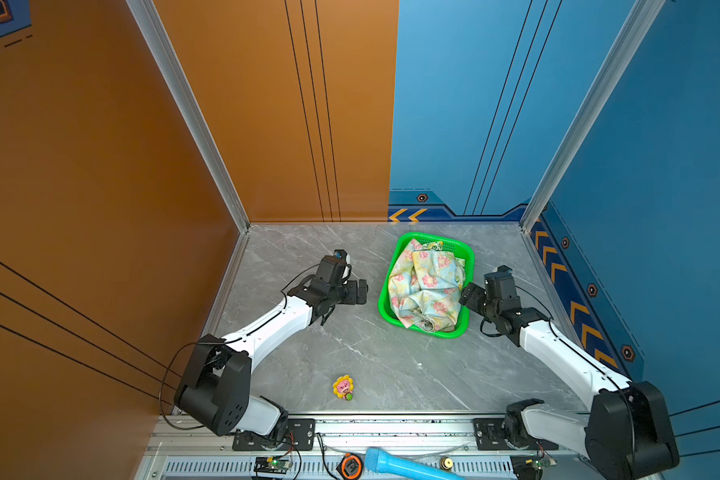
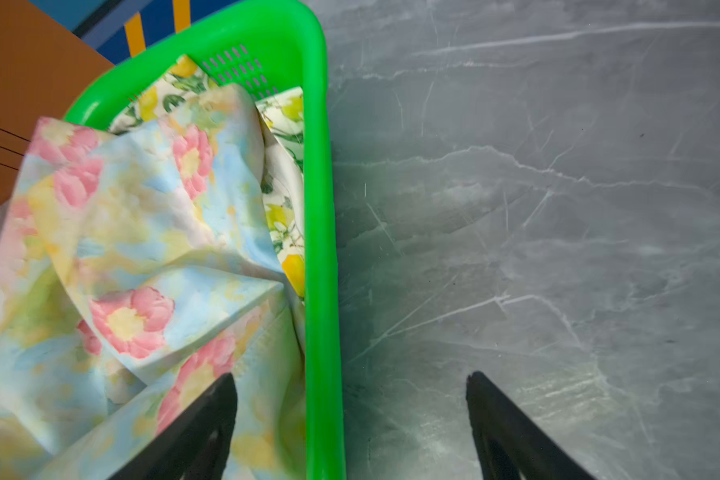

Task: Fold and stack the skirts
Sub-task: 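Reach both grippers toward the green basket of floral skirts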

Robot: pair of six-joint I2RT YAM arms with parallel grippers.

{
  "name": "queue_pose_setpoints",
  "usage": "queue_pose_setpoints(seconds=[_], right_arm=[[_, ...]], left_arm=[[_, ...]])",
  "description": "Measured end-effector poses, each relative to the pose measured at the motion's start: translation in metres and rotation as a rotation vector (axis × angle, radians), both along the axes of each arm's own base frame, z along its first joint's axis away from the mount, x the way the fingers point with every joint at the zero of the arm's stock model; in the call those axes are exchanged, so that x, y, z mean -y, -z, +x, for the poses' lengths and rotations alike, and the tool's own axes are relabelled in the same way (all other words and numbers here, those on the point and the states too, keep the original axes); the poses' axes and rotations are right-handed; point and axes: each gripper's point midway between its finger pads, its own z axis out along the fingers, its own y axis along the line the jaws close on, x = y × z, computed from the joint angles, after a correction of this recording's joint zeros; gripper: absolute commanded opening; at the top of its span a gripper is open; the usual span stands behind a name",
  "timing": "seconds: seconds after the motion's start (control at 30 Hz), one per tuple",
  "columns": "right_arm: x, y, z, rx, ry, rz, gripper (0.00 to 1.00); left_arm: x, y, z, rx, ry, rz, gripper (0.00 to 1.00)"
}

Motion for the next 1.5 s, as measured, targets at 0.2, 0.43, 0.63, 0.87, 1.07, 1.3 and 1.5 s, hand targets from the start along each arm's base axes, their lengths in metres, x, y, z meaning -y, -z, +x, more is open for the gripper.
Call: queue_pose_setpoints(seconds=[0.2, 0.43, 0.63, 0.87, 1.07, 1.3, 1.5], right_arm=[[-0.008, 0.022, 0.000, -0.065, 0.045, 0.045, 0.76], [-0.023, 0.032, 0.012, -0.083, 0.076, 0.090, 0.61], [-0.024, 0.027, 0.025, -0.046, 0.145, 0.109, 0.40], [-0.031, 0.021, 0.028, -0.011, 0.205, 0.106, 0.24], [-0.026, 0.014, 0.029, 0.044, 0.318, 0.102, 0.20], [-0.019, 0.003, 0.046, 0.135, 0.500, 0.112, 0.13], [-0.035, -0.002, 0.075, 0.224, 0.657, 0.166, 0.16]], left_arm=[[0.009, -0.026, 0.002, -0.017, 0.032, -0.030, 0.99], [0.002, -0.022, -0.008, -0.059, 0.071, 0.035, 1.00], [-0.006, -0.023, -0.019, -0.068, 0.098, 0.080, 0.98], [-0.013, -0.038, -0.022, -0.010, 0.105, 0.108, 0.98], [-0.015, -0.032, -0.024, -0.018, 0.105, 0.118, 0.98], [-0.015, -0.031, -0.025, -0.024, 0.097, 0.114, 0.98], [-0.018, -0.028, -0.025, -0.028, 0.082, 0.121, 0.98]])
